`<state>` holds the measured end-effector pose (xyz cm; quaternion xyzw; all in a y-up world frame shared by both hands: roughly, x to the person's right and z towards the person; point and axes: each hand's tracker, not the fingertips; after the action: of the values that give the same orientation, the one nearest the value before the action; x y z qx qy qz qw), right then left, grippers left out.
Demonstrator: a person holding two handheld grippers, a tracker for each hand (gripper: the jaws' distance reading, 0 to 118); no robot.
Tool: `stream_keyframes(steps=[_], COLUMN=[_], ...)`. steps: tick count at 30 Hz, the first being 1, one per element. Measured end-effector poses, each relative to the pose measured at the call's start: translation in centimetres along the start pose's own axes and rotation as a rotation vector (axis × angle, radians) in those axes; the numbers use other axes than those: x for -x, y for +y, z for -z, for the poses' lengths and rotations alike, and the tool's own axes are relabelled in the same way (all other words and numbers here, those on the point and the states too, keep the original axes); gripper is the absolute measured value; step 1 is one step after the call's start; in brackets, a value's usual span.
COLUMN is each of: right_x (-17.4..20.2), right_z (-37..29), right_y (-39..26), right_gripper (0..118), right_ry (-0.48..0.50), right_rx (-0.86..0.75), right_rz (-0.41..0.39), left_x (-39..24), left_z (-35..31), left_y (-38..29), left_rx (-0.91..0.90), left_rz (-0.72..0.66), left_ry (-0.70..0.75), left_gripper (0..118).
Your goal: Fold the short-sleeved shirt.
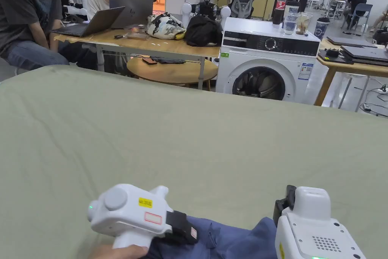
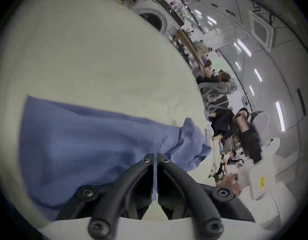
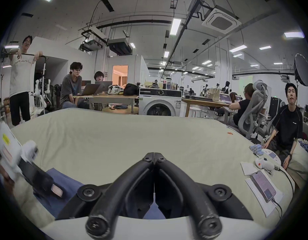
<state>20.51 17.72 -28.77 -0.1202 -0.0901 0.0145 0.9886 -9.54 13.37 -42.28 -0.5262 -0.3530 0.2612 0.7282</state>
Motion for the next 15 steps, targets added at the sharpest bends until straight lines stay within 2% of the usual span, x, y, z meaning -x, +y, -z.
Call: stream_keyframes(steps=[3,5,9,10,14,15], right_x=[0.1,0.3,0.8,1.0,1.6,1.6], right_z=[0.2,0.3,0.6,0.6,0.5,0.4], right_y=[0.1,0.1,0.0,0.0,-0.1,0.0], right_gripper=[0,0,0,0,0,0], right_ry=[0.003,0.005,0.018,0.021,0.032,0.035], right_rx=[0.000,0.000,0.009,0.010,0.015,0.017], right_rz=[-0.001,0.002,0.005,0.005,0.000,0.000], left_x=[1.4,2.6,4.6,5.2,8.7,9.7], left_z=[-4.8,-7.5,-10.6,-10.7,-9.6,-8.7], left_y=[0.8,1.2,0.7,0.6,-0.3,-0.7], left_rx=[-0.075,-0.115,-0.126,-0.124,-0.094,-0.051], left_rz=[-0.034,-0.026,-0.073,-0.080,-0.118,-0.156], left_ry=[0.005,0.030,0.096,0.110,0.097,0.036], left_gripper=[0,7,60,67,68,67])
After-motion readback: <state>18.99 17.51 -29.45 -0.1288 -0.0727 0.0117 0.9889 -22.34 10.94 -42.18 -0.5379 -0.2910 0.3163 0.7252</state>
